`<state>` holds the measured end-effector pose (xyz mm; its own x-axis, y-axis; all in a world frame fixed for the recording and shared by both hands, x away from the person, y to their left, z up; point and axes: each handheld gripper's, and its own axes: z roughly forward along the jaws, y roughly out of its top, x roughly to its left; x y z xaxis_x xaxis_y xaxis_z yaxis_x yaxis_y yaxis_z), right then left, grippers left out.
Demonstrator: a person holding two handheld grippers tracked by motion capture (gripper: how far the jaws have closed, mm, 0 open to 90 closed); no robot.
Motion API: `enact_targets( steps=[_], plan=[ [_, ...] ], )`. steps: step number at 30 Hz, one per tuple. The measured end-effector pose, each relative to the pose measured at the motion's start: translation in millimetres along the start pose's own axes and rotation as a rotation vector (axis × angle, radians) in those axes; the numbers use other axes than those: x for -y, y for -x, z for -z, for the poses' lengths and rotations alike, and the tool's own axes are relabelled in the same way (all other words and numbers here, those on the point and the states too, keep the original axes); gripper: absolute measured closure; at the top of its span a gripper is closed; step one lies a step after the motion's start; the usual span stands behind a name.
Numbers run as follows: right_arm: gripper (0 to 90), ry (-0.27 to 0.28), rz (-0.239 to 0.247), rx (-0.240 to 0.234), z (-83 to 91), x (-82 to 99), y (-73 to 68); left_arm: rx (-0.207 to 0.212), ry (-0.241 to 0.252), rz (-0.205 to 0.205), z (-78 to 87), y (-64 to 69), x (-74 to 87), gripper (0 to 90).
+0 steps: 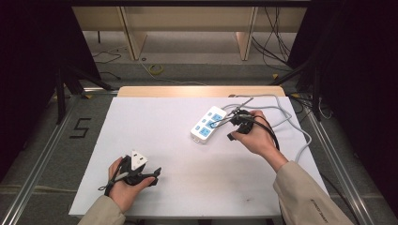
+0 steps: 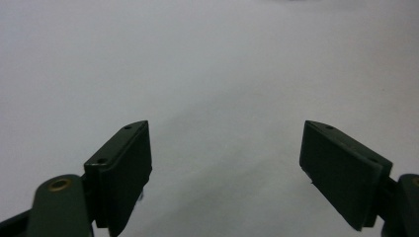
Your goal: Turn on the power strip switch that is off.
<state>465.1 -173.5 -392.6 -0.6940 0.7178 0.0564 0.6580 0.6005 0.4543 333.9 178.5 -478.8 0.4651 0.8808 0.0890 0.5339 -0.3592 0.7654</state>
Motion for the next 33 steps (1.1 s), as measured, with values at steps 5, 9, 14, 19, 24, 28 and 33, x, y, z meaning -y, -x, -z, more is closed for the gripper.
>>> enact_targets(
  steps=[5,9,14,19,24,28,33],
  plan=[
    [90.0,-0.004,0.002,0.001,-1.6,-3.7,0.9,0.000,0.001,0.001,0.1,0.2,-0.1,20.1],
    [90.0,-0.004,0.000,0.005,-2.0,-6.9,1.1,0.002,0.003,0.003,0.0,0.3,-0.2,20.1],
    [90.0,-0.006,0.003,0.005,-3.0,-11.4,1.7,0.002,0.004,0.003,0.0,0.4,-0.3,20.1],
    [90.0,-0.009,0.001,0.003,-5.2,-15.8,2.2,0.001,0.007,0.006,-0.2,0.7,-0.3,20.1],
    [90.0,-0.011,0.002,0.003,-7.5,-19.1,2.3,0.001,0.007,0.007,-0.3,0.8,-0.3,20.1],
    [90.0,-0.016,0.000,0.003,-10.3,-22.4,2.6,0.001,0.008,0.006,-0.3,0.8,-0.3,20.1],
    [90.0,-0.017,-0.001,0.002,-11.9,-25.4,2.7,0.002,0.005,0.002,0.0,0.6,-0.3,20.1]
  ],
)
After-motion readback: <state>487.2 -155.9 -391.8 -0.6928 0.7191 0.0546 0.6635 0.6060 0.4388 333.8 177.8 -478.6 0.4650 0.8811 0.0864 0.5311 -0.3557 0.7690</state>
